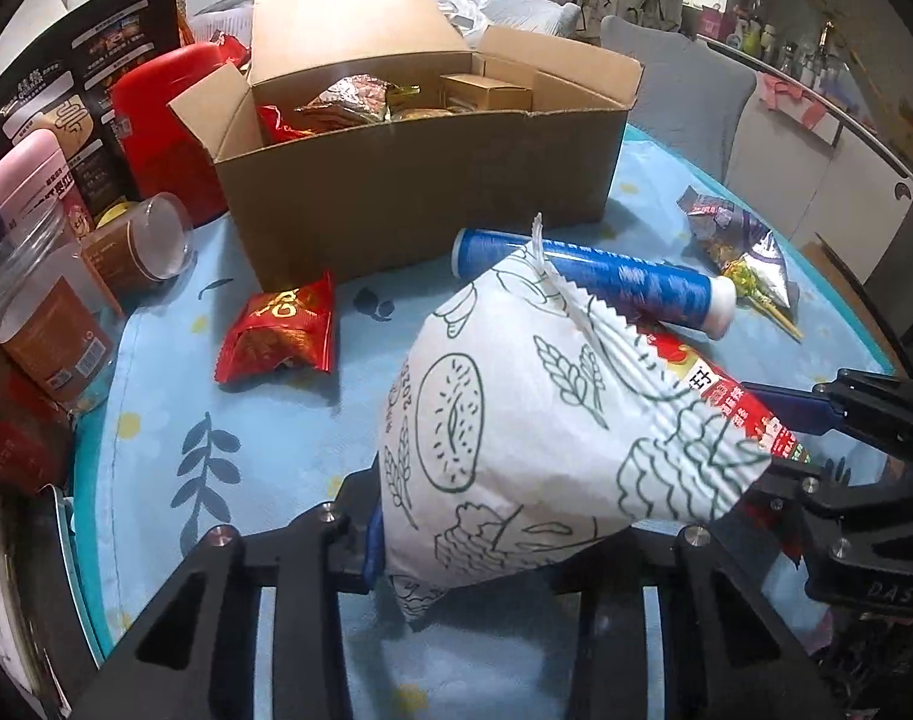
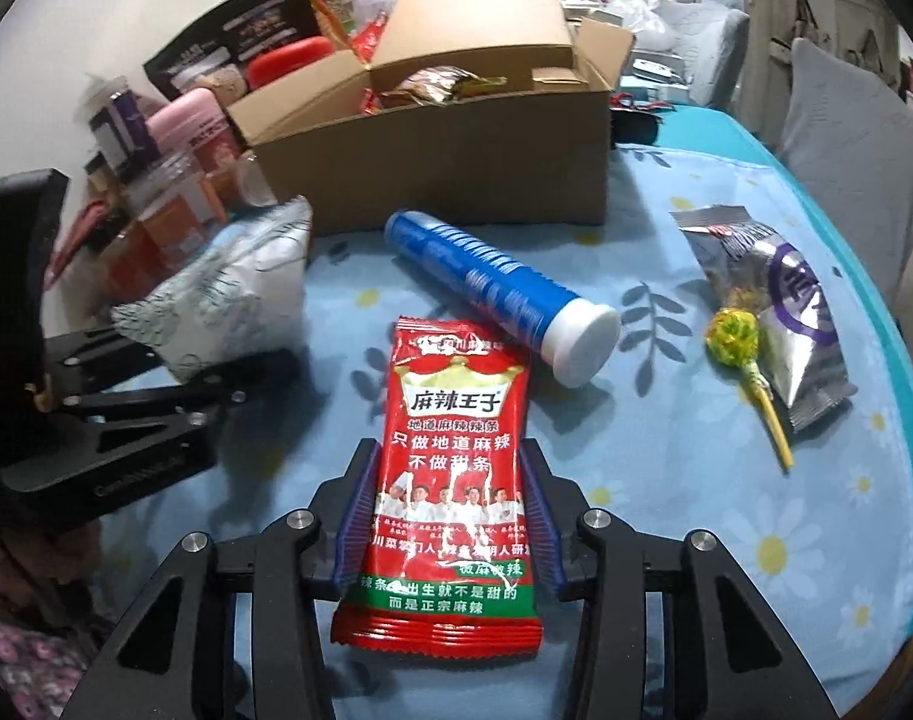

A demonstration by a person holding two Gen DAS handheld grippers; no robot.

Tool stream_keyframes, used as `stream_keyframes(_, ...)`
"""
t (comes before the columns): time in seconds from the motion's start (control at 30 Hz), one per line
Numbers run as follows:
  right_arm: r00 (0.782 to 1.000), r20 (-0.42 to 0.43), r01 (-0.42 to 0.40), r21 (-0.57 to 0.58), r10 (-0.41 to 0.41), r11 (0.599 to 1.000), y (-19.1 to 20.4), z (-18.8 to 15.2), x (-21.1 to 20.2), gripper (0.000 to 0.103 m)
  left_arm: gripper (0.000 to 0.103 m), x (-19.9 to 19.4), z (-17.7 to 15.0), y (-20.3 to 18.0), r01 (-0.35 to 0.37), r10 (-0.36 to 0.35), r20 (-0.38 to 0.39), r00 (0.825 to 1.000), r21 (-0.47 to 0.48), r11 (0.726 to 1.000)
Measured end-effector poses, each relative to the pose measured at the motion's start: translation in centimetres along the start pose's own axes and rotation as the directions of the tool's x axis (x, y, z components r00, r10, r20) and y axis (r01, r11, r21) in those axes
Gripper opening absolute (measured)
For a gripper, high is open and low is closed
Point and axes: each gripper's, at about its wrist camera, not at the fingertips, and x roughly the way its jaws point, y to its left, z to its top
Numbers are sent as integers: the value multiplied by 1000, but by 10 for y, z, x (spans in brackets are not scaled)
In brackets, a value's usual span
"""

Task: Organize snacks
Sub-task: 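Lift the white bread bag and red spicy packet toward the box with both tools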

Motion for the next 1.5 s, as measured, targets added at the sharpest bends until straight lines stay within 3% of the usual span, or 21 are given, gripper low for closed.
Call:
stream_keyframes(0.47,996,82,-30,-49,34,998,11,23,-20,45,36,-25,26,-1,6,-6,86,996,-6,1000)
stream_keyframes(0.87,985,172,-12,-92,28,996,12,62,-37,45,36,-41,66,0,12,-15,190,982,16,1000)
stream_keyframes(1.5,952,301,4,-214,62,977,18,149,-59,45,36,-67,143,16,-37,36,354,935,-3,999)
